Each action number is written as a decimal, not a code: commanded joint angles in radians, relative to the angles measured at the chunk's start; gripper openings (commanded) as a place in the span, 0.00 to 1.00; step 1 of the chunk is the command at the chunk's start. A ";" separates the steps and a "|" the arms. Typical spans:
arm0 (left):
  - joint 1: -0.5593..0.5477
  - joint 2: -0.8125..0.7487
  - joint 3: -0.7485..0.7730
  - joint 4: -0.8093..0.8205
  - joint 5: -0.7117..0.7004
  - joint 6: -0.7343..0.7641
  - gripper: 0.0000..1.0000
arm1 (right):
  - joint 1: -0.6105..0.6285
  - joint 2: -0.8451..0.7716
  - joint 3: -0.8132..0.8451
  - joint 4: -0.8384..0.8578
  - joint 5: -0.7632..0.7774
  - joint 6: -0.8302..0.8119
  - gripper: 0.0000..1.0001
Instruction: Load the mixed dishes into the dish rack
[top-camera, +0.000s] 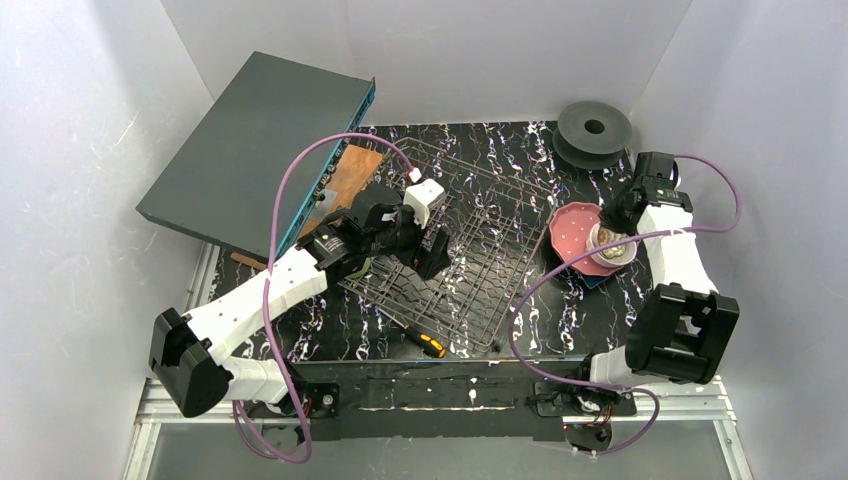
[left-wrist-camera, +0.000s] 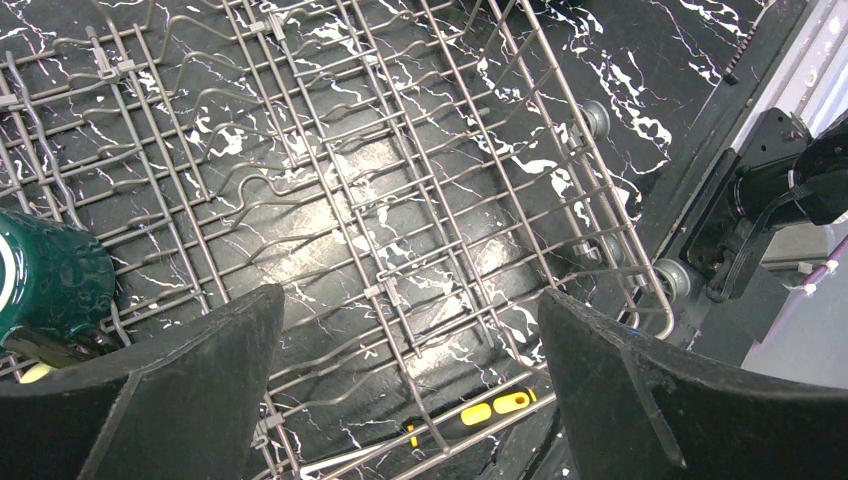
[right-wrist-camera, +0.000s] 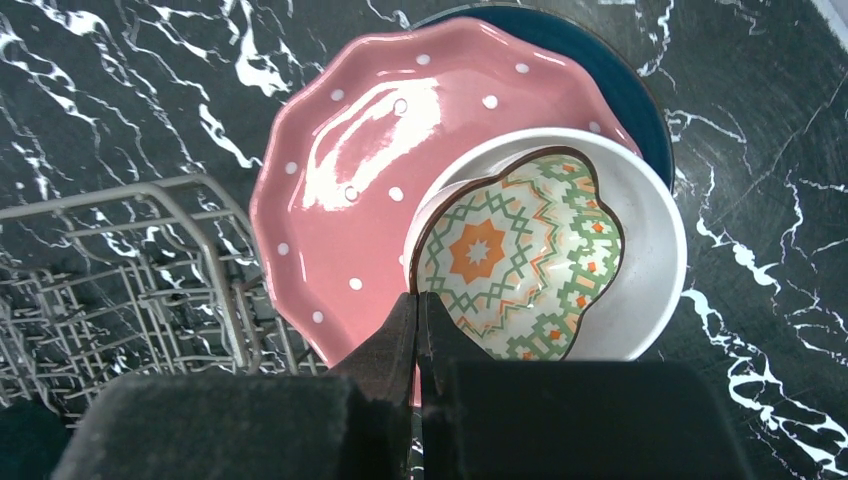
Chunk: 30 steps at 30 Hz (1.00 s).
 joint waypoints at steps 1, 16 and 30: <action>-0.002 0.001 0.015 -0.013 -0.004 0.013 0.98 | 0.002 -0.083 0.004 0.089 0.011 -0.025 0.01; -0.001 0.004 0.014 -0.013 0.000 0.011 0.97 | 0.004 -0.157 0.022 0.086 -0.050 -0.008 0.01; -0.011 -0.013 -0.007 -0.008 -0.032 0.003 0.97 | 0.232 -0.261 0.140 -0.022 -0.104 0.038 0.01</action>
